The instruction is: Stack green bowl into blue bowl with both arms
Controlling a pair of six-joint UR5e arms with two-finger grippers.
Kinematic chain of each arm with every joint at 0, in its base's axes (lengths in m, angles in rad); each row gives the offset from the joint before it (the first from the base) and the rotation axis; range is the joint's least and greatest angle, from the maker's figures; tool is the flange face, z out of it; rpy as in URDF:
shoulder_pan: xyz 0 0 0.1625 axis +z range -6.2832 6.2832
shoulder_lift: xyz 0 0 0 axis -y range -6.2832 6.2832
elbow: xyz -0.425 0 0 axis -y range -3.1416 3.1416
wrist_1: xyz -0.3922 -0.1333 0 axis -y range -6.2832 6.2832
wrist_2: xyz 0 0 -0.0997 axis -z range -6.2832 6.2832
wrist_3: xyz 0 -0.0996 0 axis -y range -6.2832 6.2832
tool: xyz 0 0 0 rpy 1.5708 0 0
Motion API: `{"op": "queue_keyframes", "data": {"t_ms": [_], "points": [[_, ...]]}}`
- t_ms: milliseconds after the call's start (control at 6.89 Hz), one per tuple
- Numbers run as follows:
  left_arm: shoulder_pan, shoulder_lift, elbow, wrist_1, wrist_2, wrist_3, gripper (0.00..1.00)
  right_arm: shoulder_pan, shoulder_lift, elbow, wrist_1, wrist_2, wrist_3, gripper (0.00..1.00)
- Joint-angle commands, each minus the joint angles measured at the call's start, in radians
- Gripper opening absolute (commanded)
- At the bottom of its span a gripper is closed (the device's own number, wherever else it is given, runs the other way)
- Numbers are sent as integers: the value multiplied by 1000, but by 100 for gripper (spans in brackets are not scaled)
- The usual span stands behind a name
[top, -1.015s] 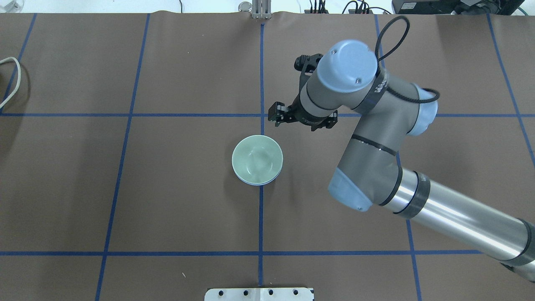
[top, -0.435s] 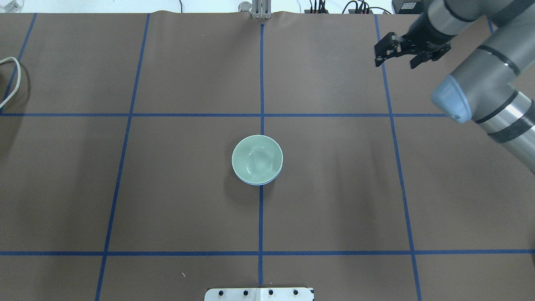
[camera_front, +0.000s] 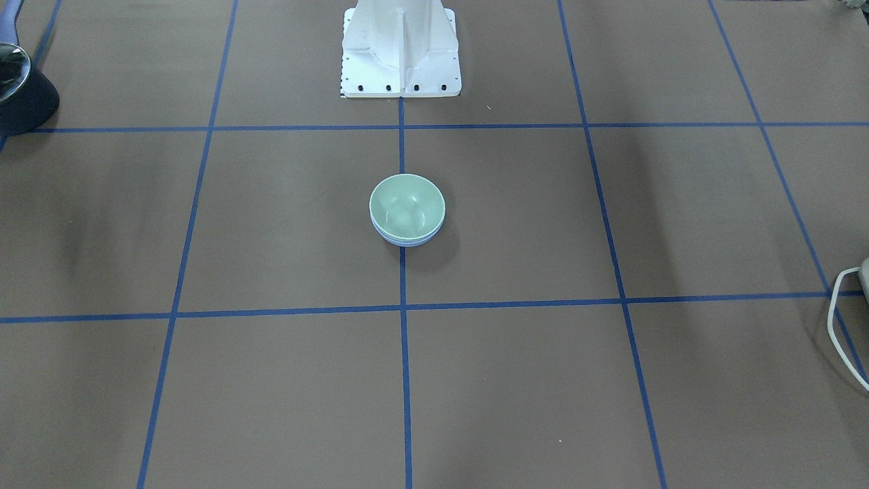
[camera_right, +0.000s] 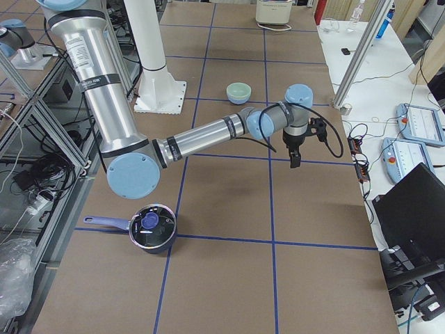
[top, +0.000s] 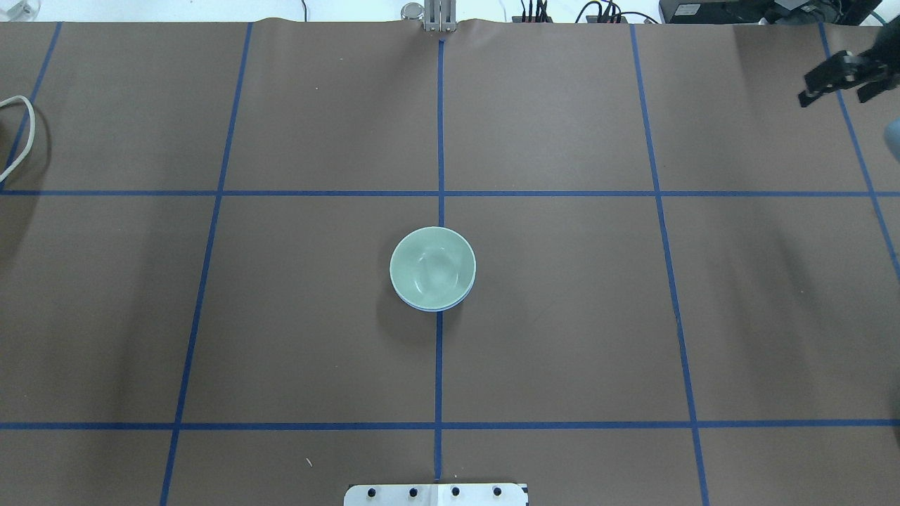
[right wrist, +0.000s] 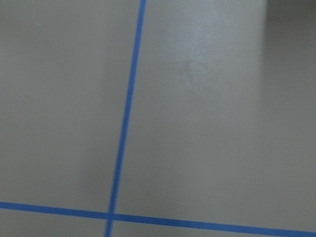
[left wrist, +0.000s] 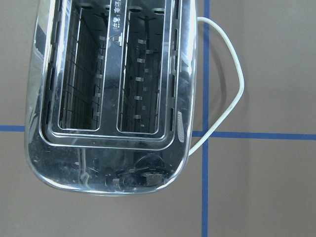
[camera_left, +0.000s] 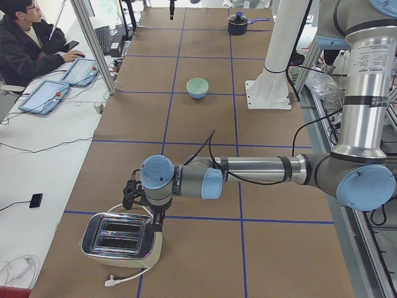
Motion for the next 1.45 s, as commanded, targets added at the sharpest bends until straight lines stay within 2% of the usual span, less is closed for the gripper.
{"op": "queue_keyframes", "data": {"t_ms": [0, 145, 290, 435, 1305], "points": [[42, 1, -30, 61, 6, 2, 99, 157, -174, -14, -1, 29, -219, 100], [42, 4, -61, 75, 12, 2, 99, 185, -237, -14, 8, 30, -236, 100], [38, 68, -81, 57, 6, 0, 99, 203, -301, -2, 16, 33, -235, 100], [36, 78, -93, 39, -5, -15, 99, 205, -318, 9, 17, 35, -235, 100], [38, 101, -152, 34, -2, -3, 99, 205, -320, 15, 17, 33, -230, 100]]}}
